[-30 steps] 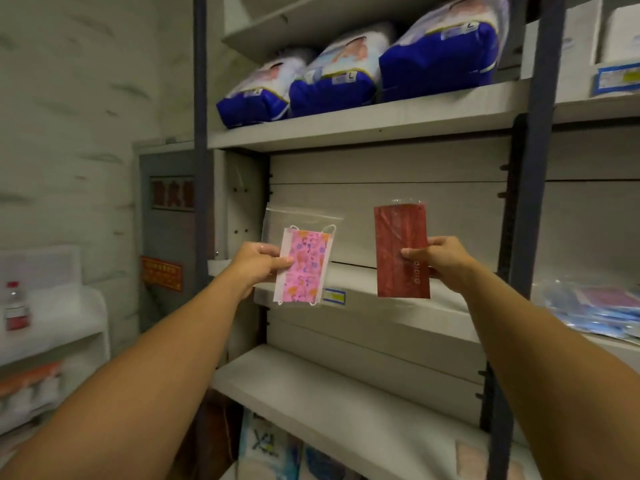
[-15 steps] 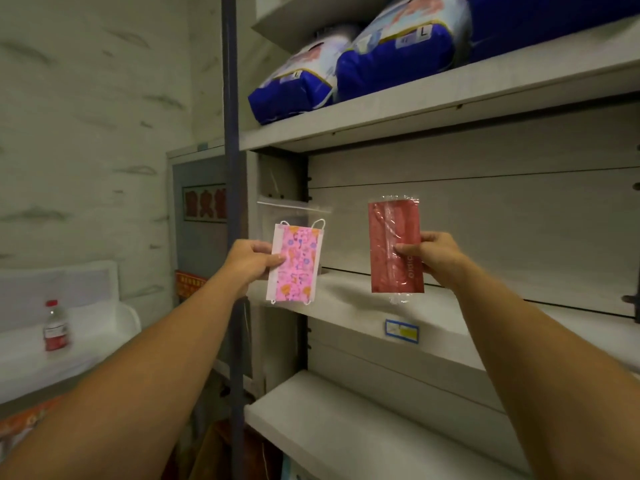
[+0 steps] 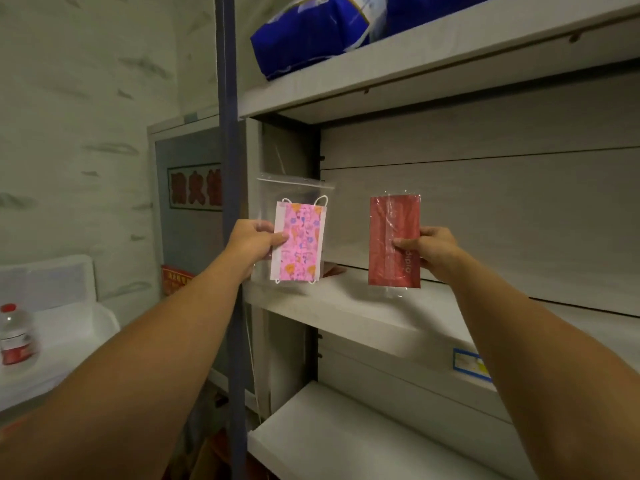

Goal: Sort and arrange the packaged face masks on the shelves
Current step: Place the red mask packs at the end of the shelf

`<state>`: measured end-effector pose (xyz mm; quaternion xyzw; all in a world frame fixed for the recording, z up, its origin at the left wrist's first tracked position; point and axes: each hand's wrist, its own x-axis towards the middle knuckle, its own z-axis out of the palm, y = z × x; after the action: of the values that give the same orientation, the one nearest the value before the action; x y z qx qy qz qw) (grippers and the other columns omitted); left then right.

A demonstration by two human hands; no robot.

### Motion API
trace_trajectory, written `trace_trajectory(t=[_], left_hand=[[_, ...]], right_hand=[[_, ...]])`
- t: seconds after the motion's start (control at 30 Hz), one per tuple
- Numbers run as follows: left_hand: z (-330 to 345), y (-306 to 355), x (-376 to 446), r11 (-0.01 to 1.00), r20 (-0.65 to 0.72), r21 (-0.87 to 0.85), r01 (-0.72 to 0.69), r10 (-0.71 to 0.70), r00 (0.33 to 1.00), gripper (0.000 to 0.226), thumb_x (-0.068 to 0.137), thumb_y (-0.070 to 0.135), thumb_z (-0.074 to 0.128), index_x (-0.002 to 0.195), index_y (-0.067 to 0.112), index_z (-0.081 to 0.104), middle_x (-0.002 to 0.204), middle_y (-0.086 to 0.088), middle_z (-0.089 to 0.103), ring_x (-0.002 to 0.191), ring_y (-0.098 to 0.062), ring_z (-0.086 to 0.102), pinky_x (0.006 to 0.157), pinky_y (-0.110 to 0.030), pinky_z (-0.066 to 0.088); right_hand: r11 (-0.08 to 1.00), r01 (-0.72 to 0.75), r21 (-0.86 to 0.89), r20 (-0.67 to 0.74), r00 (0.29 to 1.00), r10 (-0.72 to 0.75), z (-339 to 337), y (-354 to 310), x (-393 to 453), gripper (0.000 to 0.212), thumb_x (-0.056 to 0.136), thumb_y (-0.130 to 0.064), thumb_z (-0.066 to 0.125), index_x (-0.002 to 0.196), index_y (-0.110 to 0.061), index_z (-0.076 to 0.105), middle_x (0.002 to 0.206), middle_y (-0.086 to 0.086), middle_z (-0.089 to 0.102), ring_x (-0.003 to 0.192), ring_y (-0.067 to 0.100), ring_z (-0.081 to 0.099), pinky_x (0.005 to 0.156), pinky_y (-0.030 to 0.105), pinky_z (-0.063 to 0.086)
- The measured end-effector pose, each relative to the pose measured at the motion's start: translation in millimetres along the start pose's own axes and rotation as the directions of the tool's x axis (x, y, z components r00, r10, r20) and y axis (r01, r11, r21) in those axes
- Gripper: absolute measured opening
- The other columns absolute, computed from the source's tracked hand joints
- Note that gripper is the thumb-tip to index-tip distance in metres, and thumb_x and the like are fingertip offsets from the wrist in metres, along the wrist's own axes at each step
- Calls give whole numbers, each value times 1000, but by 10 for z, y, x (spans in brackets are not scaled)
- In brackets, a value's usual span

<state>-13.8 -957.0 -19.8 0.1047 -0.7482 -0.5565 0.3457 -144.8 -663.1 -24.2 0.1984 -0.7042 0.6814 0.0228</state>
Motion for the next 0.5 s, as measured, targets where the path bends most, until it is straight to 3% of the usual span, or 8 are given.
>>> trace_trajectory(t=[0.1,0.2,0.3,0.5], left_hand=[[8,-143,384,1000,49,-13,-11,11,999,10,87,6,76,95,4,70,92,-8,75,89,-23,74,76,-36,62],[80,-237,743,1000,118,-2,-21,21,993,9,88,6,76,93,8,68,94,-6,74,89,-21,72,76,-34,61],[235,-352,1072,1000,200,-15,-21,24,979,10,88,6,75,91,11,67,95,-5,73,90,-20,71,75,-32,60],[798,-607,1460,999,435,-36,38,-18,900,11,84,4,78,89,9,70,100,-13,76,95,-27,73,88,-45,60]], right_hand=[[1000,-2,-11,-30,1000,2,191,110,201,34,80,-2,81,112,-4,67,100,9,74,89,26,73,78,38,59],[1000,12,-12,-82,997,-12,275,129,343,35,81,-3,80,113,-3,67,102,11,74,91,27,73,79,39,59],[1000,18,-22,-156,988,-22,263,92,420,31,83,-3,78,111,-4,66,103,10,73,91,26,73,72,35,58],[1000,16,-11,-298,954,-19,15,-32,505,32,84,-4,77,113,-4,64,103,12,73,85,23,74,64,29,58]])
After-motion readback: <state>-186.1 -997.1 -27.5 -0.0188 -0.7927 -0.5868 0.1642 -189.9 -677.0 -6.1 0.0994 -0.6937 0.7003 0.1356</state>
